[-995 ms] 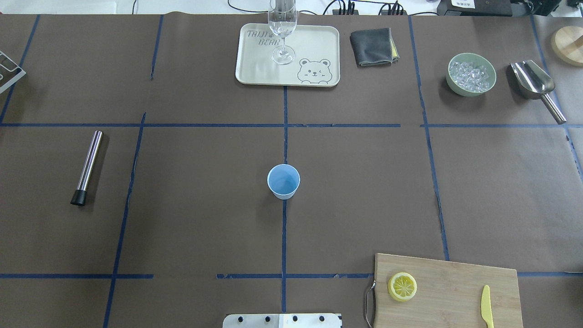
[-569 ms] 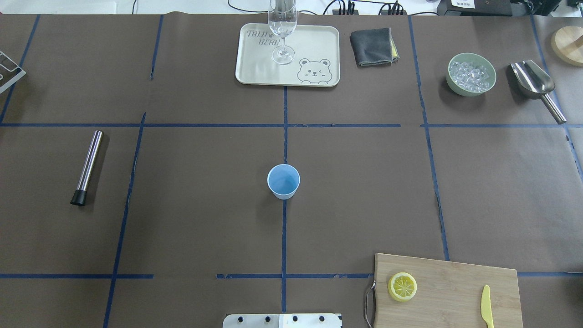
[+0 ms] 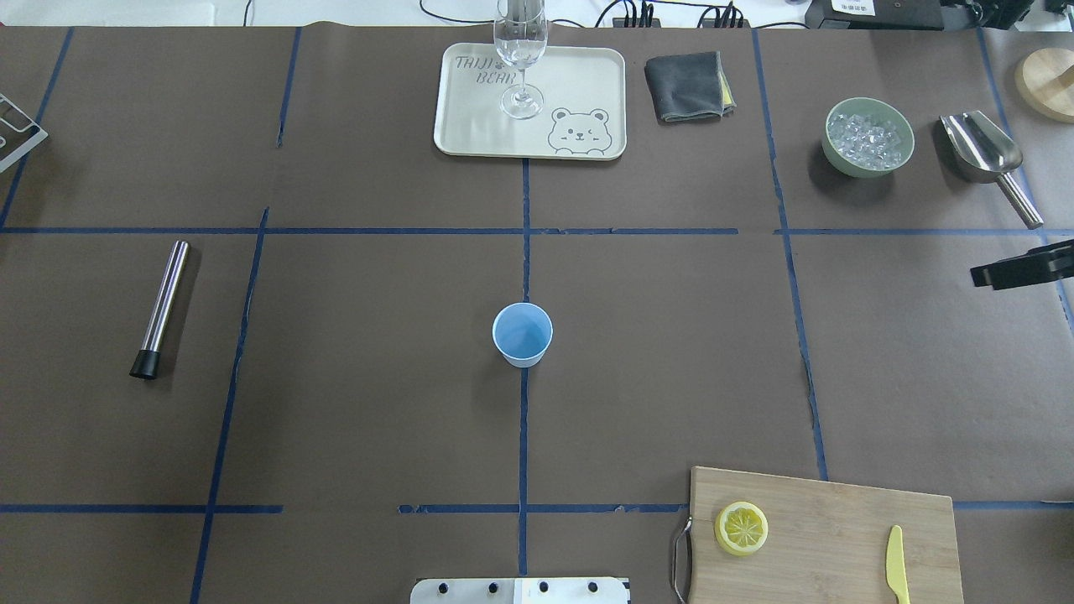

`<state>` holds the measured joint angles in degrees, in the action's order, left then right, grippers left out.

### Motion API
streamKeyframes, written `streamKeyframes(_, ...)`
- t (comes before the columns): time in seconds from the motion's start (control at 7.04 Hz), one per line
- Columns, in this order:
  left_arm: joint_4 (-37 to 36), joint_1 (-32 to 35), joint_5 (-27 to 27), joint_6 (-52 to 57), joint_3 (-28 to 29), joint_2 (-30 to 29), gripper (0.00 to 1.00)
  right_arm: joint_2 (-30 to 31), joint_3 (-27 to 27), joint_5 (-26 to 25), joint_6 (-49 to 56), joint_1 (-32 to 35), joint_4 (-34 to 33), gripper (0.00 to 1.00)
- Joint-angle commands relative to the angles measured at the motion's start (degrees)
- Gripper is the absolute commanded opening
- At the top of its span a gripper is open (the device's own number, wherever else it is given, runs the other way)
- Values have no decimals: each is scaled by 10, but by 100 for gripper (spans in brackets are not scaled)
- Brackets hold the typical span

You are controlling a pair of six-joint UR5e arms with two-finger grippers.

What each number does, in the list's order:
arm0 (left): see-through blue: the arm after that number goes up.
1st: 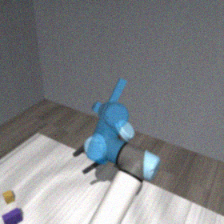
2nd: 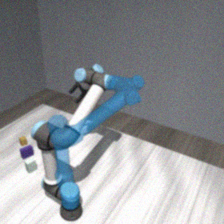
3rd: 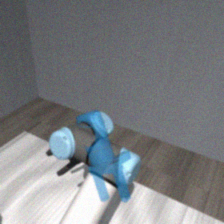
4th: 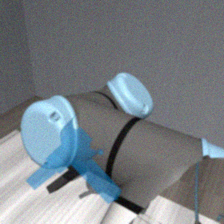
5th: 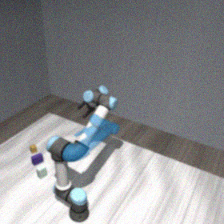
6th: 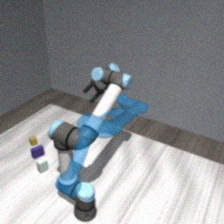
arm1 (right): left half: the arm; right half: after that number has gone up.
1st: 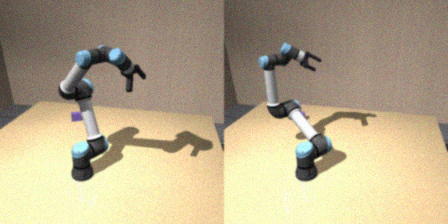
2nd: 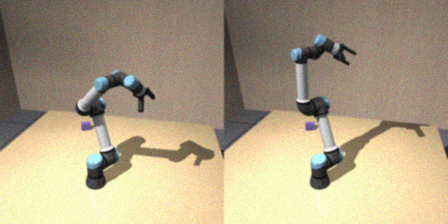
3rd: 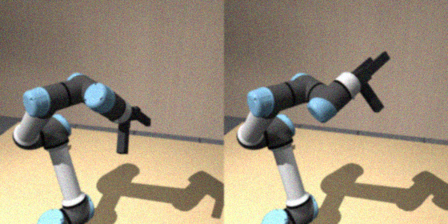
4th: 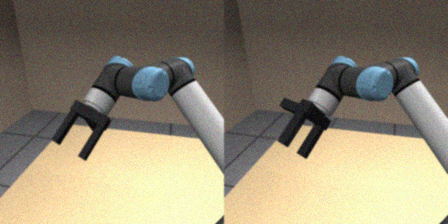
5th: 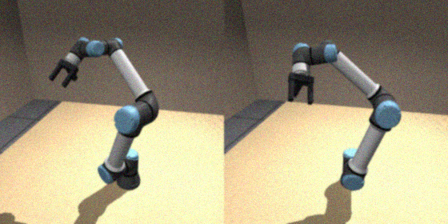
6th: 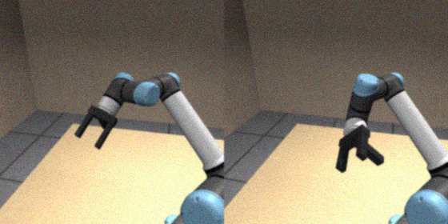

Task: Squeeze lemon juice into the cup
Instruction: 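Move the right gripper down to the lemon slice on the cutting board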

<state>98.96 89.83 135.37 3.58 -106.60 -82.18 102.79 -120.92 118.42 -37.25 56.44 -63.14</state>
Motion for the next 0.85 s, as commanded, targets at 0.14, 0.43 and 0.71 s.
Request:
streamKeyframes(0.14, 8, 0, 1, -1, -11, 0, 100, 1, -80, -208, -265, -277, -2, 100)
streamKeyframes(0.43, 9, 0, 1, 0, -10, 0, 100, -30, -130, -324, -372, -400, -124, 100)
streamKeyframes(0.71, 9, 0, 1, 0, -10, 0, 100, -136, -104, -388, -433, -474, -207, 100)
